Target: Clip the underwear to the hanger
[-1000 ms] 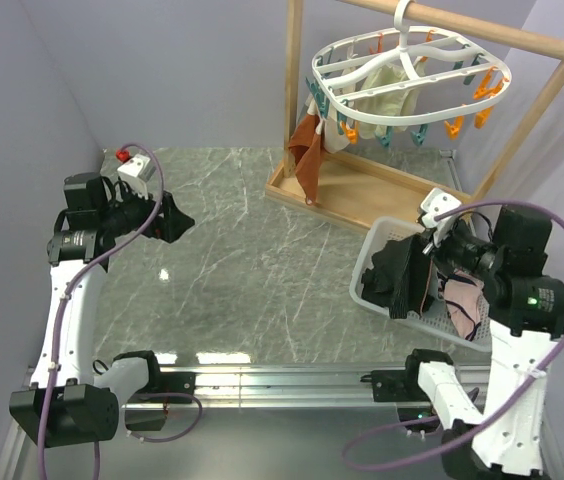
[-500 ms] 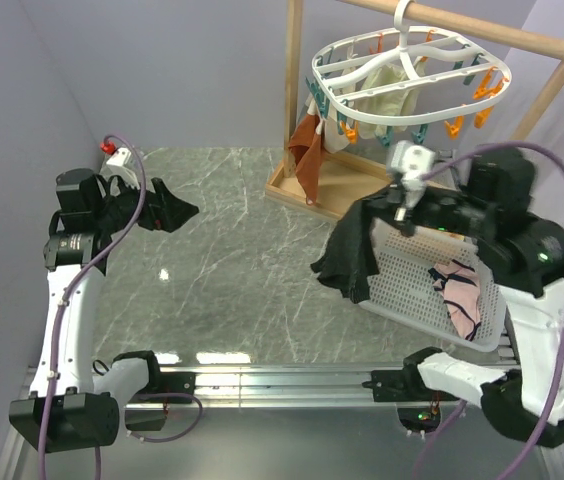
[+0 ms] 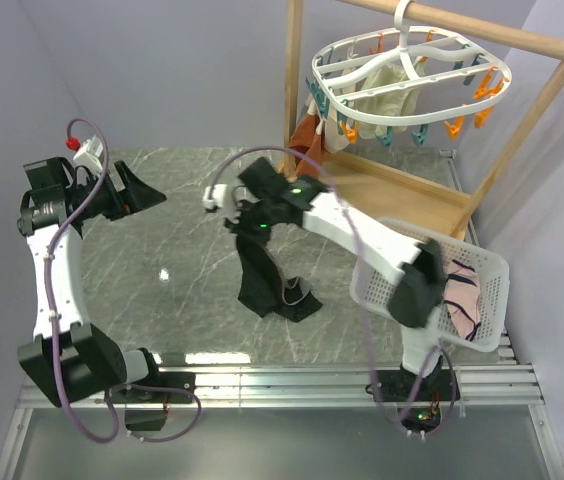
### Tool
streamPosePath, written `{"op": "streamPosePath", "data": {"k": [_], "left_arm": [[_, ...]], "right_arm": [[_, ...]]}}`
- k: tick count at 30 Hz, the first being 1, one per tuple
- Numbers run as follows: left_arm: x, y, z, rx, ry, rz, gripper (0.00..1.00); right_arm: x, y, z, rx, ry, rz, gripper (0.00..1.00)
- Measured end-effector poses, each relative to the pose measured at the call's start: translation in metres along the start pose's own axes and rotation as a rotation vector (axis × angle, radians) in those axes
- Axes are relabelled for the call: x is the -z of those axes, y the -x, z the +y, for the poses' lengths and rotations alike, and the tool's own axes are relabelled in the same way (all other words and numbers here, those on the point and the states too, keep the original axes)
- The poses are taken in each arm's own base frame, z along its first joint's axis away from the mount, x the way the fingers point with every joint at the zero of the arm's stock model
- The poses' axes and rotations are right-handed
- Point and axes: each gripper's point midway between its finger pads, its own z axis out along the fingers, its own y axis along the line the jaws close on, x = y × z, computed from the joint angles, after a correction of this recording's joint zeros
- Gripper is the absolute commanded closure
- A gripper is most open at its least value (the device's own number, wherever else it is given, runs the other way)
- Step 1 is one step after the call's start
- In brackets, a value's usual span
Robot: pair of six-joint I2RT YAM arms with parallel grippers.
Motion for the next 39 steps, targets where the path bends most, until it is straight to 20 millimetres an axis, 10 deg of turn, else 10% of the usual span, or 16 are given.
{"op": "streamPosePath", "data": {"k": [3, 9, 13, 22, 28, 36, 39], "left_arm": [[-0.001, -0.017, 0.025, 0.052, 0.064, 0.063, 0.09], [0.005, -0.029, 0.054, 0.056, 0.134, 0.101, 0.09], [-0.007, -0.05, 0.068, 0.006, 0.107, 0.179, 0.13], [-0.082, -0.119, 0.049, -0.117, 0.003, 0.428, 0.2], [-0.127, -0.142, 0.066, -0.101, 0.031, 0.501, 0.34], [-0.17, -0.193, 0.102, -0.024, 0.086, 0.634, 0.38], [-0.181, -0.194, 0.097, -0.006, 0.068, 0.629, 0.67]], "right_arm": [[-0.06, 0.006, -0.015, -0.027, 0.012, 0.043, 0.43], [-0.117, 0.006, -0.029, -0.104, 0.005, 0.057, 0.37], [-0.098, -0.012, -0.023, -0.191, 0.028, 0.044, 0.36], [0.028, -0.109, -0.043, -0.586, -0.043, -0.002, 0.4], [0.024, -0.153, -0.013, -0.75, -0.017, 0.093, 0.41], [0.022, -0.157, -0.011, -0.809, -0.037, 0.116, 0.41], [0.022, -0.158, -0.01, -0.83, -0.039, 0.121, 0.41]]}}
